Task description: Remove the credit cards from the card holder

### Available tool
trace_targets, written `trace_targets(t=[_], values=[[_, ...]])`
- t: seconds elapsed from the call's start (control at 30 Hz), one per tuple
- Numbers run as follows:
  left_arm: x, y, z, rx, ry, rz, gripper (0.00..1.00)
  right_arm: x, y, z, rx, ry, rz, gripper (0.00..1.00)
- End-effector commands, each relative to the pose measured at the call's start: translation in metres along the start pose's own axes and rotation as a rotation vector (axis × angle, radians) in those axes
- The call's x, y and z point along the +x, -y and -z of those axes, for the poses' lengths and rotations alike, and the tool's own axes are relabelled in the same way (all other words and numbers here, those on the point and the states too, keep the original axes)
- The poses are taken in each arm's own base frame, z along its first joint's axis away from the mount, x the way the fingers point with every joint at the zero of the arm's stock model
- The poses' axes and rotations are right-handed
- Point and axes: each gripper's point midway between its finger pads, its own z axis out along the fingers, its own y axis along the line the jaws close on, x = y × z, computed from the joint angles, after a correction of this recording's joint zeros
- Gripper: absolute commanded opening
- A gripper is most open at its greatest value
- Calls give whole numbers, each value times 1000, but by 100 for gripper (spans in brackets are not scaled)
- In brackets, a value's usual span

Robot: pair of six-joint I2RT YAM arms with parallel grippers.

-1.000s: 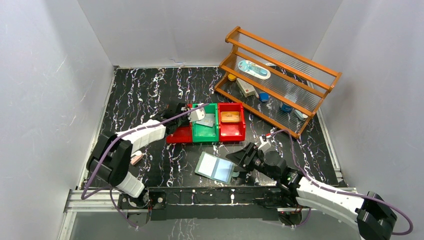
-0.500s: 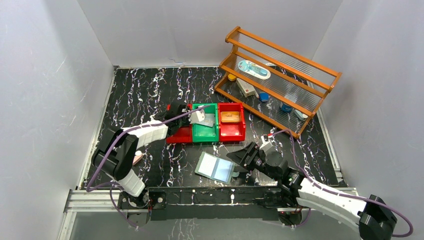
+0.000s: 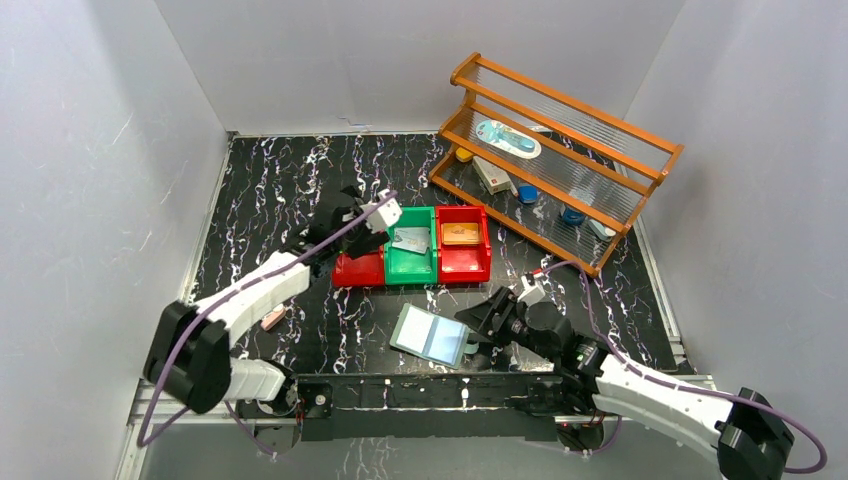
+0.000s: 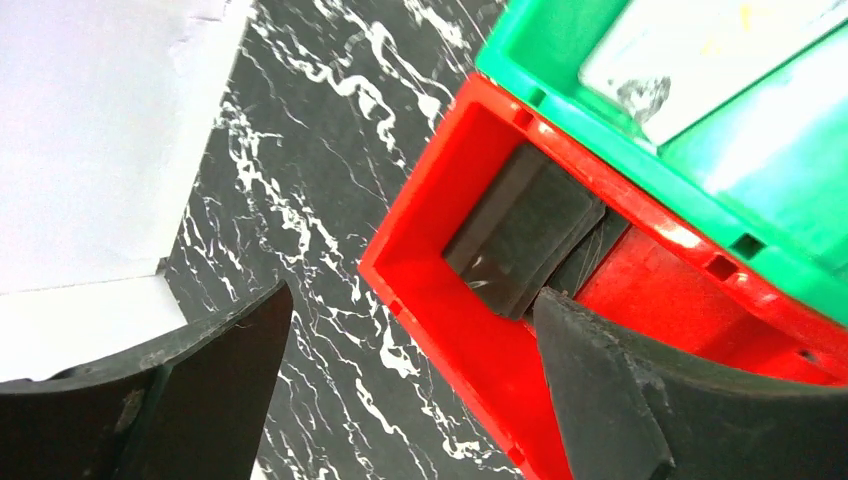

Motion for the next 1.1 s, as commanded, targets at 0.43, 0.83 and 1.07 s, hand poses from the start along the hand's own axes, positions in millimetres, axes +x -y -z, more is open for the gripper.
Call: trace_targets(t=[0.43,0.83,1.07], values=[[-76,67,117,432,254,1012,98,2,-14,-19,325,-135,131,64],[-70,134,120,756,20,1176,96,29,5,-17,530,-115,200,65],[-72,161,126,929,-27,1173,90,41,11,-19,561,-110,208,67]])
